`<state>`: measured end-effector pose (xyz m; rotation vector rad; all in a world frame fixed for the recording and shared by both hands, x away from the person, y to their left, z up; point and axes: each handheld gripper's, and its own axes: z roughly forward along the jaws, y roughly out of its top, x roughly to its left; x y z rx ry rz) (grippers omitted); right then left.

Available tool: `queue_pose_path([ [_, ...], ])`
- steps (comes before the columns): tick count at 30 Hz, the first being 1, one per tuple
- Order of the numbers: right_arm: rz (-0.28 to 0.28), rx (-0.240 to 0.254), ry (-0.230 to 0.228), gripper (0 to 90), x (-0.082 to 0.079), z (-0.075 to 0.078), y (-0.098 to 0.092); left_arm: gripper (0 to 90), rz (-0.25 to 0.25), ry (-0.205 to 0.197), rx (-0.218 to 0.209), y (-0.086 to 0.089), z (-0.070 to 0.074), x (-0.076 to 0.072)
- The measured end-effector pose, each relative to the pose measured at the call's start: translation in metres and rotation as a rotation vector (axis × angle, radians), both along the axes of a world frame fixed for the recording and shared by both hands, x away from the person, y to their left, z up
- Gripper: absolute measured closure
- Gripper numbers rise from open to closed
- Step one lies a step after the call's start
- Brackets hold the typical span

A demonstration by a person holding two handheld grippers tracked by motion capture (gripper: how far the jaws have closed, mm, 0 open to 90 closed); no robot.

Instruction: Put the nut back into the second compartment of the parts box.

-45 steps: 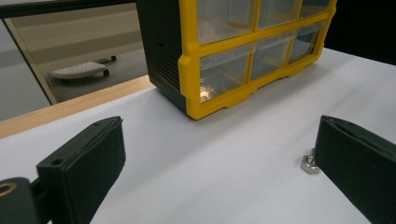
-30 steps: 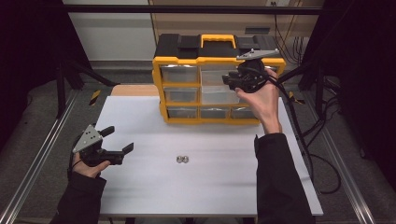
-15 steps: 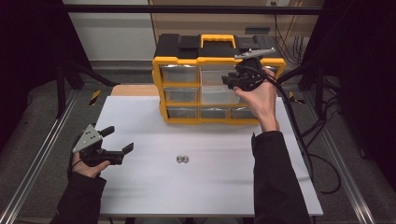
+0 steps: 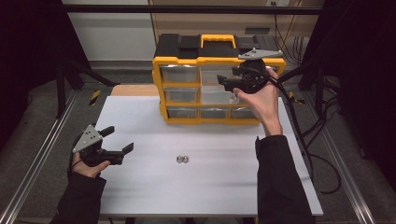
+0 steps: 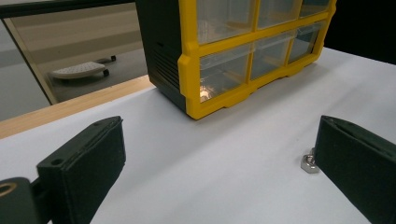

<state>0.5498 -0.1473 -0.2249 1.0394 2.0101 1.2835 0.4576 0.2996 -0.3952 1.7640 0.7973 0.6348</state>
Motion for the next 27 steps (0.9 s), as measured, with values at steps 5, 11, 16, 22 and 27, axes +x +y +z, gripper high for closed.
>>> queue_pose_path([
  [5, -0.006, 0.016, -0.055, 22.8, -0.007, 0.001, -0.001, 1.3, 0.000, 0.003, 0.005, 0.000, 0.000, 0.000],
  [11, 0.002, 0.043, -0.103, 13.9, -0.015, 0.001, -0.008, 1.3, 0.002, 0.001, 0.004, 0.000, 0.000, 0.000],
  [16, 0.011, 0.064, -0.113, 9.0, -0.023, -0.001, -0.013, 1.3, 0.001, 0.004, 0.007, 0.000, 0.000, 0.000],
  [22, 0.056, 0.069, -0.127, 6.7, -0.034, -0.006, -0.017, 1.3, 0.001, 0.004, 0.007, 0.000, 0.000, 0.000],
  [27, 0.084, 0.063, -0.150, 5.4, -0.046, -0.009, -0.019, 1.3, 0.001, 0.004, 0.007, -0.001, 0.000, 0.000],
])
